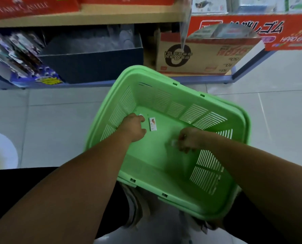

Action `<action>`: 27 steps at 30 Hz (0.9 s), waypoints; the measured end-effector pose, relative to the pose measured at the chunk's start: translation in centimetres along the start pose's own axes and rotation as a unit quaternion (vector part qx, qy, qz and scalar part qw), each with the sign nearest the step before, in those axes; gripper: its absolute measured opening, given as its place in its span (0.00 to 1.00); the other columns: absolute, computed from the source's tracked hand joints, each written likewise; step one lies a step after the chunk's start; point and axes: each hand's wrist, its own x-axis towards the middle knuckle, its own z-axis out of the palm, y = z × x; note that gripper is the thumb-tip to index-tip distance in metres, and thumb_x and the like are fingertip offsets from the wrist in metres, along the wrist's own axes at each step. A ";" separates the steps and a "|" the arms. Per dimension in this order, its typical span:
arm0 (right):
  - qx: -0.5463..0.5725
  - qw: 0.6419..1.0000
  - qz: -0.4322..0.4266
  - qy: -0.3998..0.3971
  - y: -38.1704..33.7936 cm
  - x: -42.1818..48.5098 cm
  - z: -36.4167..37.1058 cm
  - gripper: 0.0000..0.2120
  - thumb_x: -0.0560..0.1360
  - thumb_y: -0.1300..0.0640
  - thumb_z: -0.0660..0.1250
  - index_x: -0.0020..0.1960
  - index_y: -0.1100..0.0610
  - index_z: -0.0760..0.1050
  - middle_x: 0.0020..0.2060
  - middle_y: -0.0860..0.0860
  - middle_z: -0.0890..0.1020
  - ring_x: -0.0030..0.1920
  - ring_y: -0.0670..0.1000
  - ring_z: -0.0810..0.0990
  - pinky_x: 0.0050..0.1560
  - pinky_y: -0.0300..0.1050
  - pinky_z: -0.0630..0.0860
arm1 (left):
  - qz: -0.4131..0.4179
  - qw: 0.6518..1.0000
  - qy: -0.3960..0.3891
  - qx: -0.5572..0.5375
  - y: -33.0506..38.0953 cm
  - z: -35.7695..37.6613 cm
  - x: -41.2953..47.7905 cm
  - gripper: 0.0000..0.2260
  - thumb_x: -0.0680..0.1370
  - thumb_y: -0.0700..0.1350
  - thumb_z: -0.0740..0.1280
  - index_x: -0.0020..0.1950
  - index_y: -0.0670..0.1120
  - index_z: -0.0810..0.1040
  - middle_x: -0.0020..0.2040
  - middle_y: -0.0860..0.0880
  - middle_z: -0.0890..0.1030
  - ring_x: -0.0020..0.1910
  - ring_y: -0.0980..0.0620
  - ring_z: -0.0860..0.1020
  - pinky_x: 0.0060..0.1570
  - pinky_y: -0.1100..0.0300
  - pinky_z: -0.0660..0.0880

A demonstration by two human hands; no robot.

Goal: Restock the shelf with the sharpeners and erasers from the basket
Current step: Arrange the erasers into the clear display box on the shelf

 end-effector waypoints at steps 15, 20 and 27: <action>0.457 0.888 -0.019 0.044 -1.0 -1.4 -1.6 0.16 0.81 0.50 0.71 0.62 0.60 0.79 0.51 0.54 0.89 0.53 0.56 0.88 0.42 0.48 0.82 | -0.004 0.997 0.073 -0.018 5.2 6.6 3.6 0.18 0.76 0.47 0.74 0.63 0.46 0.72 0.60 0.40 0.77 0.59 0.36 0.75 0.57 0.47 0.74; 0.455 0.890 -0.027 0.031 -1.5 -3.3 -1.8 0.13 0.83 0.51 0.69 0.63 0.58 0.78 0.49 0.54 0.89 0.48 0.54 0.88 0.44 0.49 0.82 | -0.012 0.998 0.024 -0.054 5.1 5.7 3.0 0.15 0.77 0.43 0.72 0.61 0.43 0.74 0.57 0.39 0.81 0.57 0.37 0.79 0.55 0.49 0.77; 0.357 0.931 -0.075 0.014 -5.8 -10.5 -6.3 0.06 0.83 0.63 0.64 0.57 0.62 0.77 0.49 0.61 0.86 0.47 0.57 0.87 0.46 0.53 0.84 | 0.045 0.989 -0.043 -0.137 9.8 -2.9 -2.4 0.05 0.77 0.41 0.70 0.47 0.47 0.74 0.43 0.42 0.81 0.35 0.46 0.81 0.28 0.58 0.75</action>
